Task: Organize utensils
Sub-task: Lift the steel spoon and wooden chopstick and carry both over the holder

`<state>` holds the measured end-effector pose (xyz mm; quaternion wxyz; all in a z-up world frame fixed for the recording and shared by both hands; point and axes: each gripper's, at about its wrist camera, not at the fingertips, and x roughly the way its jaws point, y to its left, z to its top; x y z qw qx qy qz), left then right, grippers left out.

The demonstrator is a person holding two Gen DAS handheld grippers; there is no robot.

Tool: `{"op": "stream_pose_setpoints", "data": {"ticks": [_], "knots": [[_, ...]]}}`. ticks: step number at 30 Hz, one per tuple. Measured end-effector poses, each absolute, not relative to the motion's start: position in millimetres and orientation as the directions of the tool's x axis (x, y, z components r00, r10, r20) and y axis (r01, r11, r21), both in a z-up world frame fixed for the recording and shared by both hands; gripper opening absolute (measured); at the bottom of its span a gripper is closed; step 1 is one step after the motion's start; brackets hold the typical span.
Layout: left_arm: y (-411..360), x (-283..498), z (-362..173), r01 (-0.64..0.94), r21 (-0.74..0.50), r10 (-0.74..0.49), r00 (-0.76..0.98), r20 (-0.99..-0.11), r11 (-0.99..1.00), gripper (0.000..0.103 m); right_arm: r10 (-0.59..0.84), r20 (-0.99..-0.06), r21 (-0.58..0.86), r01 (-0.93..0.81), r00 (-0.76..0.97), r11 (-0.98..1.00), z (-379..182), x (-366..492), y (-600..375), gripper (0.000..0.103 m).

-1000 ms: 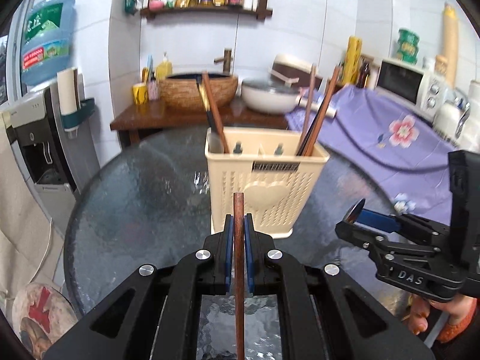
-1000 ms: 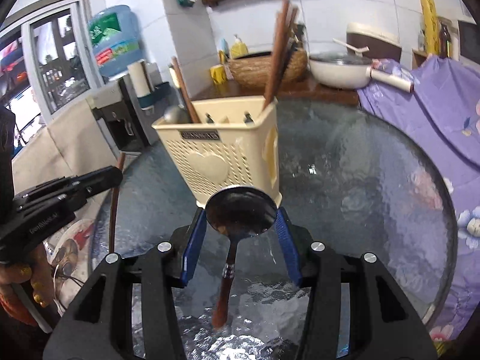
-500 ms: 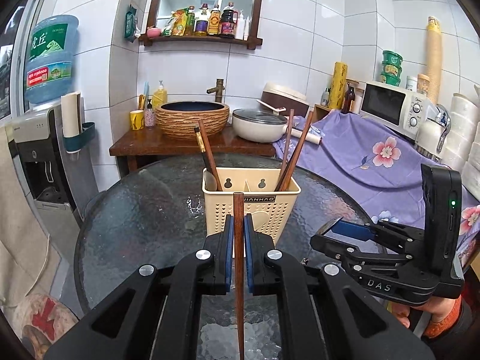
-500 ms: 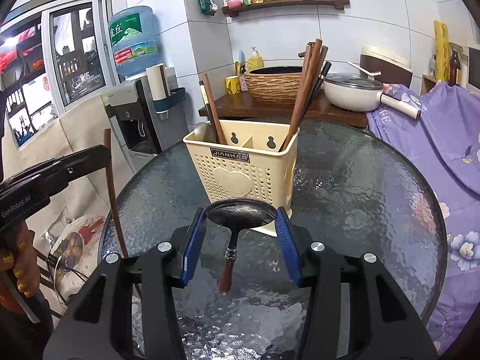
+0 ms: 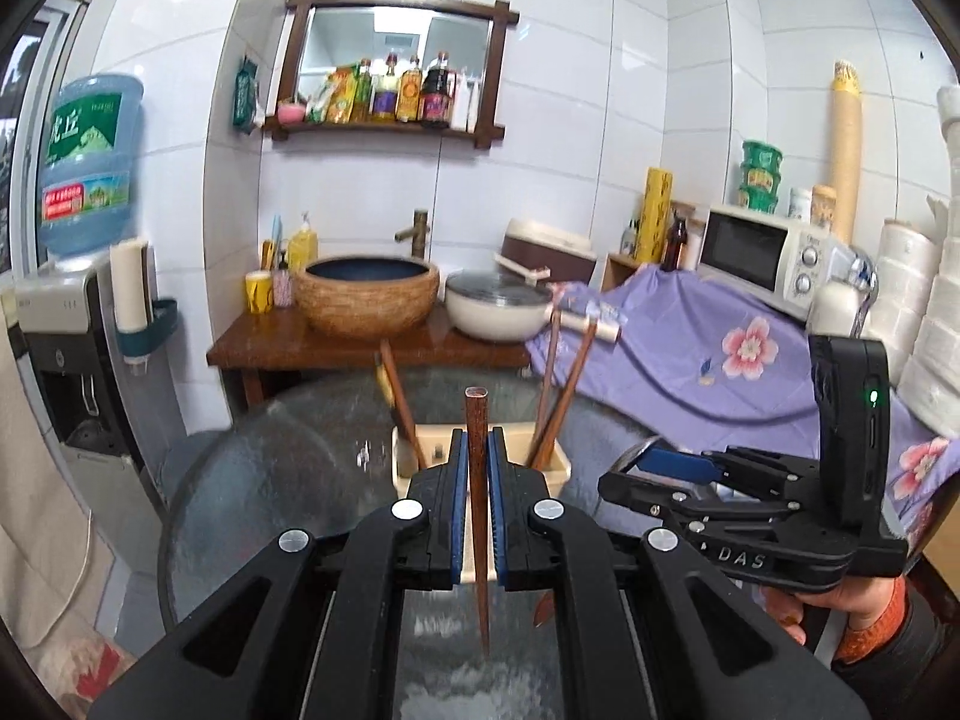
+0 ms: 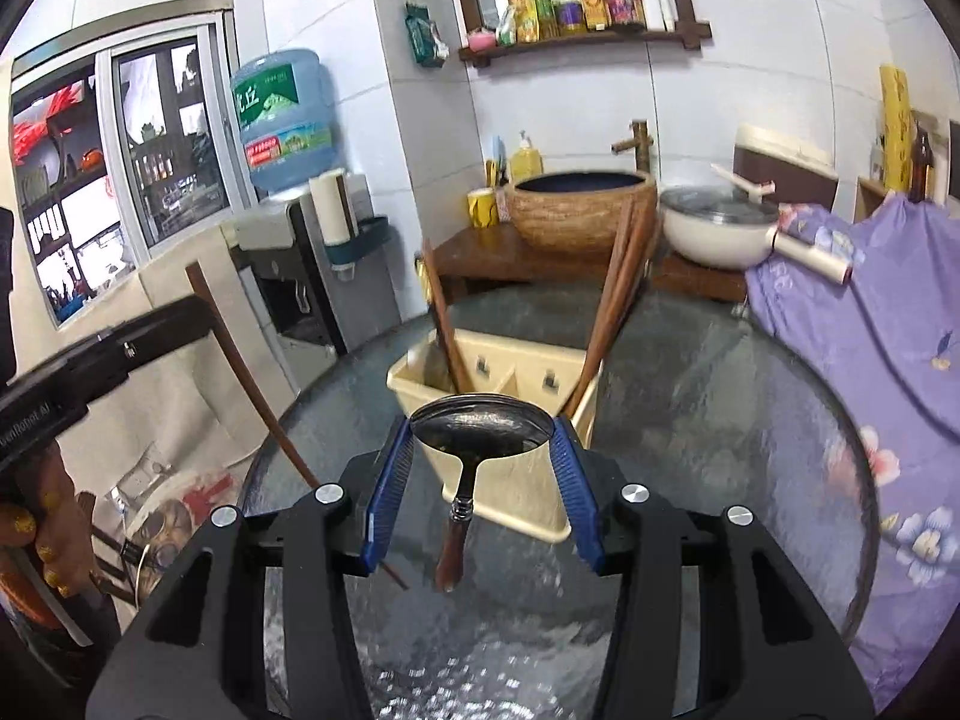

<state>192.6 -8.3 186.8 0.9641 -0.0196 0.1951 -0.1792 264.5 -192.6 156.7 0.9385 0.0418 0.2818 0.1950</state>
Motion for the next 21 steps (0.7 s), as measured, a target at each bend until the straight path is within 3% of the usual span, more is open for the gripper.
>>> {"op": "stream_pose_setpoints", "data": {"ticks": [12, 17, 21], "knots": [[-25, 246, 289, 0.325, -0.078, -0.333, 0.899, -0.284, 0.943, 0.007, 0.330, -0.411, 0.104, -0.315, 0.850, 0.943, 254, 308, -188, 0.048], [-27, 276, 281, 0.276, -0.099, -0.293, 0.908, -0.299, 0.956, 0.007, 0.271, -0.404, 0.052, -0.274, 0.874, 0.960, 244, 326, -182, 0.048], [-29, 298, 248, 0.243, -0.108, -0.266, 0.895, -0.357, 0.964, 0.007, 0.258, -0.454, 0.052, -0.264, 0.853, 0.963, 203, 341, -176, 0.048]]}}
